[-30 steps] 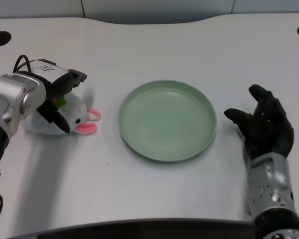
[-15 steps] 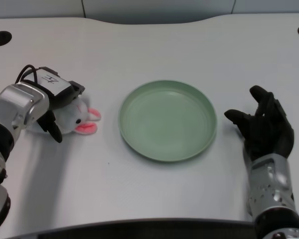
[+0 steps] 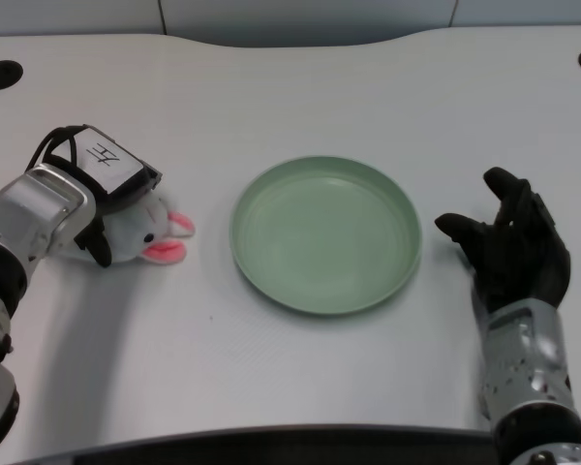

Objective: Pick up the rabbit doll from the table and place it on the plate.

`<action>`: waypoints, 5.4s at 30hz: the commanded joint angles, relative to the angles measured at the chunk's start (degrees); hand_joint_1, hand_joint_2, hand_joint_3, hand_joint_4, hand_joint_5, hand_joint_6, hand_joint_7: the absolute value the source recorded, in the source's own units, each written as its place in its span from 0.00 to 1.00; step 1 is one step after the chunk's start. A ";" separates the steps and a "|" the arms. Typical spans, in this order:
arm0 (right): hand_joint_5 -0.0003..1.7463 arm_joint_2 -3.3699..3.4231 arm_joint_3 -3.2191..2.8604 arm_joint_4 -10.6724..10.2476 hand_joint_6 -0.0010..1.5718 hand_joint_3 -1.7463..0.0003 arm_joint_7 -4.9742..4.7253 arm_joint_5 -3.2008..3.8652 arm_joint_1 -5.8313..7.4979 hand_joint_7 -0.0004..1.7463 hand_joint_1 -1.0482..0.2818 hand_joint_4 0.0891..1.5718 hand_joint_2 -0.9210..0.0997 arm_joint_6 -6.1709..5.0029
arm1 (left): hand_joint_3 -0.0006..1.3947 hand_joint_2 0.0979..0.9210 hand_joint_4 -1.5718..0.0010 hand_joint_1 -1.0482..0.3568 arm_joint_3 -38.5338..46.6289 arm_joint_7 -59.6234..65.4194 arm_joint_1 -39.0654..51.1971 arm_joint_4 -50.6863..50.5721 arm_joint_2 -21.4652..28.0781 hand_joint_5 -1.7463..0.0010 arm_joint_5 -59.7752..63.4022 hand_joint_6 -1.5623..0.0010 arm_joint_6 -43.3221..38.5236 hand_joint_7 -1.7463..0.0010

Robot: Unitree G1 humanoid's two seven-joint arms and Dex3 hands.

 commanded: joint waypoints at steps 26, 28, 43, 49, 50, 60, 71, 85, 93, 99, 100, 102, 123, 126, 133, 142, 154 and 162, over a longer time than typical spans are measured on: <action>0.78 0.12 -0.04 -0.76 0.40 0.76 0.16 0.45 0.16 0.60 0.51 0.44 0.00 -0.08 | 0.01 0.78 0.47 0.64 3.33 9.86 0.65 2.98 1.98 0.00 -5.30 0.22 -7.11 0.95; 0.79 0.10 -0.02 -0.48 0.40 0.76 0.33 0.44 0.07 0.60 0.51 0.45 0.00 -0.30 | 0.02 0.81 0.48 0.65 5.54 7.31 0.25 2.33 2.26 0.00 -7.82 0.21 -7.40 0.94; 0.79 0.35 0.57 -0.59 0.40 0.74 0.17 -0.30 0.13 0.61 0.51 0.46 0.00 -0.38 | 0.05 0.99 0.53 0.70 16.19 -6.66 -2.81 -10.36 6.16 0.00 -16.72 0.63 -4.56 0.00; 0.77 0.27 0.76 -0.34 0.42 0.75 -0.57 -0.82 -0.09 0.60 0.51 0.47 0.00 -0.43 | 0.03 0.99 0.56 0.66 16.83 -8.49 -3.97 -14.72 4.55 0.00 -16.20 0.64 -2.25 0.08; 0.77 0.26 0.63 -0.23 0.42 0.75 -0.59 -0.69 -0.19 0.60 0.51 0.47 0.00 -0.32 | 0.03 0.99 0.56 0.66 16.73 -9.45 -4.56 -15.32 3.64 0.00 -16.33 0.64 -1.78 0.08; 0.78 0.34 0.79 -0.14 0.42 0.74 -0.15 -1.15 0.09 0.59 0.52 0.46 0.00 -1.29 | 0.01 0.92 0.54 0.64 15.92 -14.37 -7.48 -16.54 -4.23 0.01 -16.49 0.57 -0.49 0.15; 0.77 0.82 1.51 -1.00 0.42 0.75 -0.48 -1.62 0.64 0.57 0.52 0.47 0.00 -1.53 | 0.01 0.95 0.53 0.63 15.38 -11.34 -8.67 -10.63 -12.77 0.00 -16.78 0.53 -1.23 0.20; 0.78 1.30 1.38 -1.49 0.40 0.76 -1.76 -1.23 0.62 0.58 0.52 0.45 0.00 -0.99 | 0.09 0.96 0.44 0.65 12.96 -2.80 -10.16 1.46 -20.96 0.00 -16.09 0.58 -3.42 0.00; 0.79 1.00 2.06 -1.44 0.39 0.74 -1.24 -1.95 1.12 0.60 0.51 0.42 0.00 -1.38 | 0.08 0.93 0.47 0.61 11.91 -1.72 -9.66 3.92 -23.42 0.00 -16.17 0.59 -3.71 0.08; 0.79 0.88 2.42 -2.06 0.39 0.73 -1.03 -1.95 1.54 0.60 0.51 0.41 0.00 -0.92 | 0.08 0.96 0.52 0.60 12.37 -4.04 -9.85 4.74 -24.35 0.00 -17.52 0.64 -3.62 0.02; 0.79 0.84 2.50 -2.16 0.39 0.73 -0.99 -1.98 1.62 0.60 0.52 0.41 0.00 -0.86 | 0.07 0.95 0.55 0.60 12.73 -5.45 -9.99 4.90 -24.49 0.00 -18.08 0.67 -3.53 0.01; 0.80 0.87 2.53 -2.14 0.40 0.73 -1.03 -1.98 1.70 0.60 0.52 0.41 0.00 -1.06 | 0.05 0.93 0.60 0.55 13.49 -8.11 -9.96 5.05 -24.39 0.05 -19.46 0.70 -4.35 0.06; 0.79 0.93 2.48 -2.28 0.41 0.74 -0.72 -1.50 1.71 0.59 0.52 0.40 0.00 -0.53 | 0.08 1.00 1.00 0.00 8.71 -12.92 -10.97 4.30 -22.65 1.00 -16.17 1.00 -4.05 1.00; 0.79 0.93 2.39 -2.16 0.41 0.74 -0.66 -1.38 1.53 0.59 0.52 0.40 0.00 -0.50 | 0.08 1.00 1.00 0.00 9.02 -13.15 -11.27 3.51 -21.88 1.00 -16.52 1.00 -4.79 1.00; 0.80 0.85 2.15 -1.50 0.42 0.74 -0.89 -1.21 0.88 0.59 0.51 0.42 0.00 -0.41 | 0.06 1.00 1.00 0.01 11.32 -17.20 -11.90 -0.83 -17.21 1.00 -18.74 1.00 -7.35 1.00; 0.79 0.37 2.12 -0.07 0.40 0.74 -0.08 -1.30 0.40 0.57 0.52 0.43 0.00 -1.04 | 0.05 1.00 1.00 0.02 17.24 -22.76 -7.38 -9.68 -7.20 1.00 -24.20 1.00 -8.85 1.00; 0.76 0.55 1.65 -0.23 0.42 0.75 -0.68 -0.85 0.23 0.56 0.52 0.46 0.00 -0.63 | 0.21 1.00 0.92 0.17 28.01 -22.21 7.17 -23.04 1.53 0.95 -32.65 0.93 -8.65 0.97; 0.76 0.56 1.92 -0.72 0.42 0.74 -0.77 -1.31 0.36 0.55 0.52 0.46 0.00 -0.92 | 0.21 1.00 0.84 0.22 35.69 -20.03 16.13 -23.41 0.43 0.90 -41.28 0.87 -11.62 0.95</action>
